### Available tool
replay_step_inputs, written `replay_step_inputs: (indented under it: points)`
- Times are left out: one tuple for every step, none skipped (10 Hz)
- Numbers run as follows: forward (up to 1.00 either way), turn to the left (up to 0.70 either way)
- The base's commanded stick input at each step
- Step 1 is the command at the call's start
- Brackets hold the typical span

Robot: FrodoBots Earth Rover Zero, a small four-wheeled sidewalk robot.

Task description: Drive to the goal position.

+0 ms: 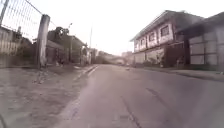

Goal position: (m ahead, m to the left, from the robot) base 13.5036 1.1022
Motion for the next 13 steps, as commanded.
replay_step_inputs:
  points:
    - [1.0,0.0]
    - [1.0,0.0]
    - [1.0,0.0]
    - [1.0,0.0]
    - [1.0,0.0]
    - [1.0,0.14]
    - [1.0,0.31]
    - [1.0,0.4]
    - [1.0,0.4]
    - [1.0,0.4]
    - [1.0,0.0]
    - [1.0,0.0]
    - [1.0,0.0]
